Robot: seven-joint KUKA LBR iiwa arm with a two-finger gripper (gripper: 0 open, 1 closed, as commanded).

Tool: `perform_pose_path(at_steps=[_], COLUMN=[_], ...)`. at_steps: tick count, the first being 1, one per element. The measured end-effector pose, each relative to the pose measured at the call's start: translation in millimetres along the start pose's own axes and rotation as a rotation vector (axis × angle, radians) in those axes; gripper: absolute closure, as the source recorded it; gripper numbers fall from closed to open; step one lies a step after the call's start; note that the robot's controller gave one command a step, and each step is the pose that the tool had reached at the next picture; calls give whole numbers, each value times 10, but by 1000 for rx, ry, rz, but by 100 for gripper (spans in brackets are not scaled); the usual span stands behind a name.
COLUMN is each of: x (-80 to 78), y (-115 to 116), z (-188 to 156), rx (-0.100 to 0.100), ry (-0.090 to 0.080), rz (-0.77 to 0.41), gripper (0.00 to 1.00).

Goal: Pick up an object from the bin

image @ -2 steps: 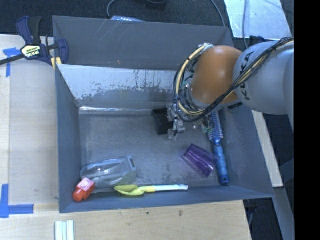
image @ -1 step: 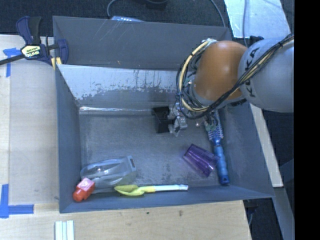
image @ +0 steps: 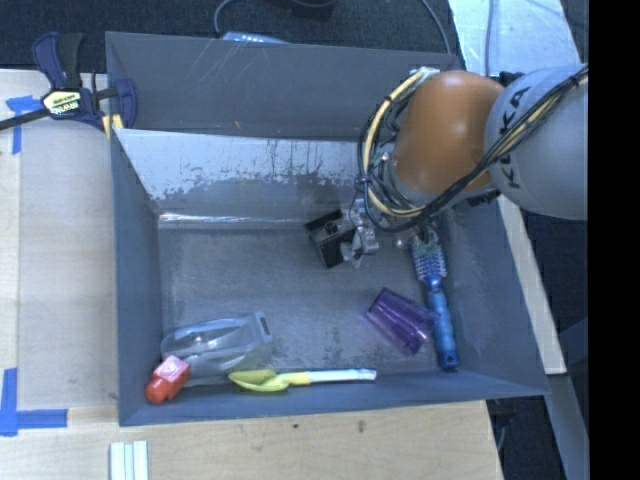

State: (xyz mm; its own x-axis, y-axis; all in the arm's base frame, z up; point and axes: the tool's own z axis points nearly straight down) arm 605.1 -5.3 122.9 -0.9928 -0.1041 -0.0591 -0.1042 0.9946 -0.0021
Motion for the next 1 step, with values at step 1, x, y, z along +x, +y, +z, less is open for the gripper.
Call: perform_pose_path(at_steps=[1], x=[-24], y=[-4], z=[-149], rx=[1], ry=[-6], rz=[1], gripper=[100])
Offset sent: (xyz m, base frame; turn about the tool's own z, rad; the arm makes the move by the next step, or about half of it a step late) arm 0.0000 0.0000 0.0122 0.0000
